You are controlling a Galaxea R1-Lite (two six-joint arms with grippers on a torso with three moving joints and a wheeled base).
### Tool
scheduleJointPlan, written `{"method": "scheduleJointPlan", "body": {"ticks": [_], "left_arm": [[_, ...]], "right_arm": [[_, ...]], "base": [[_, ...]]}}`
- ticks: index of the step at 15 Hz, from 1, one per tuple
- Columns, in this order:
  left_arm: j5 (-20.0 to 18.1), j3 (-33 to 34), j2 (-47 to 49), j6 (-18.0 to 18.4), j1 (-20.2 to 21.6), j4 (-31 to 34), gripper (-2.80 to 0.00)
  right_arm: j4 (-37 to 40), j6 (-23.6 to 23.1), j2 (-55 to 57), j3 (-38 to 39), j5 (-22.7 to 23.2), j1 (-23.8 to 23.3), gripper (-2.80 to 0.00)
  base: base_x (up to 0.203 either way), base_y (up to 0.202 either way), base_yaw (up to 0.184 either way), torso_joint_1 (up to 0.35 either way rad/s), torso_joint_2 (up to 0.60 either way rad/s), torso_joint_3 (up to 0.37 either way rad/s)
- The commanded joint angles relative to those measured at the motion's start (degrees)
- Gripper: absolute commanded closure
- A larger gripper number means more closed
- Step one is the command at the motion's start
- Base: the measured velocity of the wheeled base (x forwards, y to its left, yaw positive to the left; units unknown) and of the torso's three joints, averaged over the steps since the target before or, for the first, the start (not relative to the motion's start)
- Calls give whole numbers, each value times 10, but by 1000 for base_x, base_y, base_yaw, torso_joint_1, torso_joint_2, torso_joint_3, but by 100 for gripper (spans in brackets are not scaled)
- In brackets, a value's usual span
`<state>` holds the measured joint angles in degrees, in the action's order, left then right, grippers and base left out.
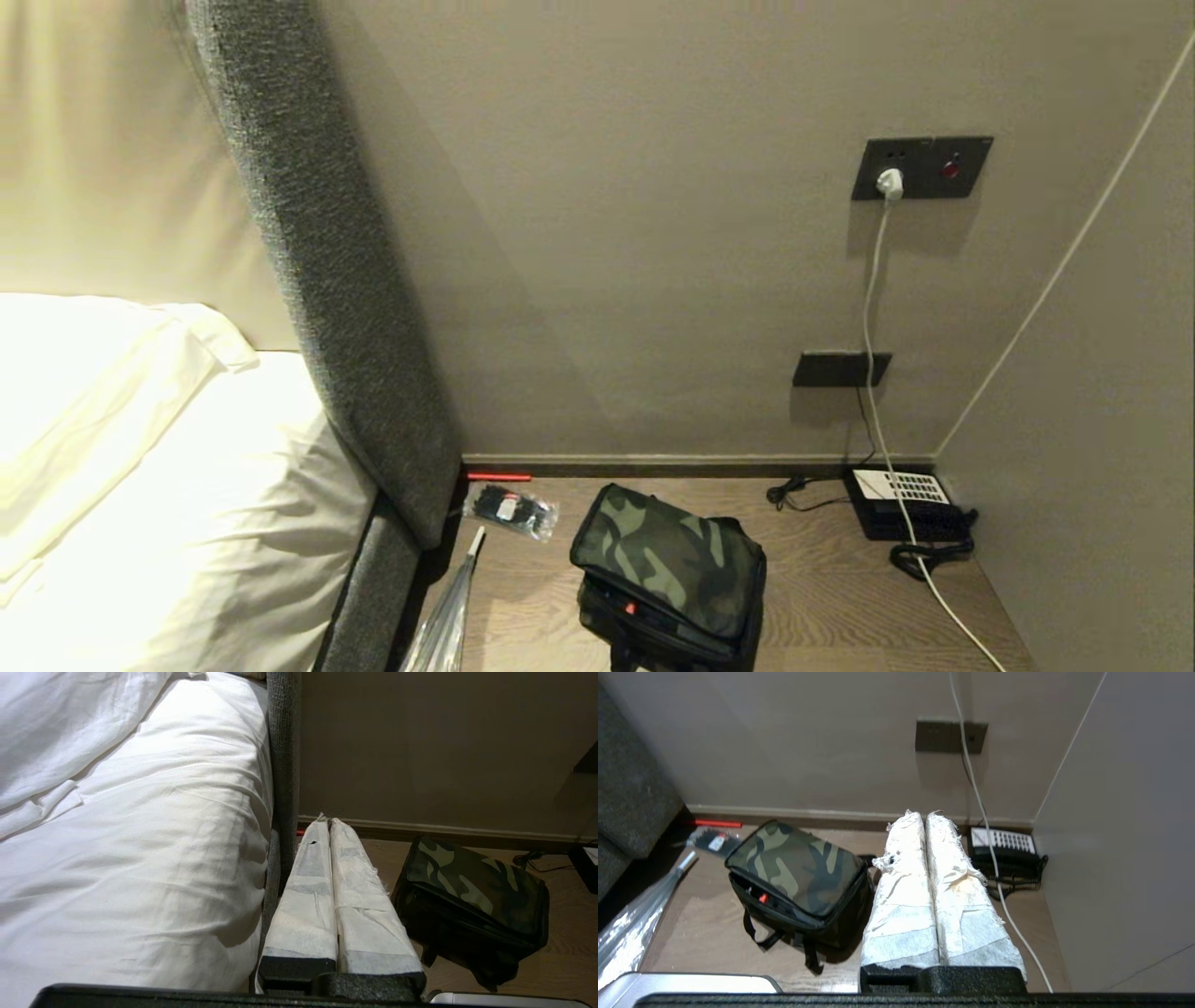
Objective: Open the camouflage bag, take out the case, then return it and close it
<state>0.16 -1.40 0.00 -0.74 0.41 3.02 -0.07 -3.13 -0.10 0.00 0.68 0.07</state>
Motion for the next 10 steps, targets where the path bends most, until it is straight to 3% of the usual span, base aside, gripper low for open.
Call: {"method": "scheduleJointPlan", "body": {"ticks": [1,10], "left_arm": [[0,0,0,0,0,0,0],[0,1,0,4,0,0,0]], "right_arm": [[0,0,0,0,0,0,0],[0,0,0,0,0,0,0]], "base": [[0,0,0,2,7,208],[0,0,0,3,3,182]]}}
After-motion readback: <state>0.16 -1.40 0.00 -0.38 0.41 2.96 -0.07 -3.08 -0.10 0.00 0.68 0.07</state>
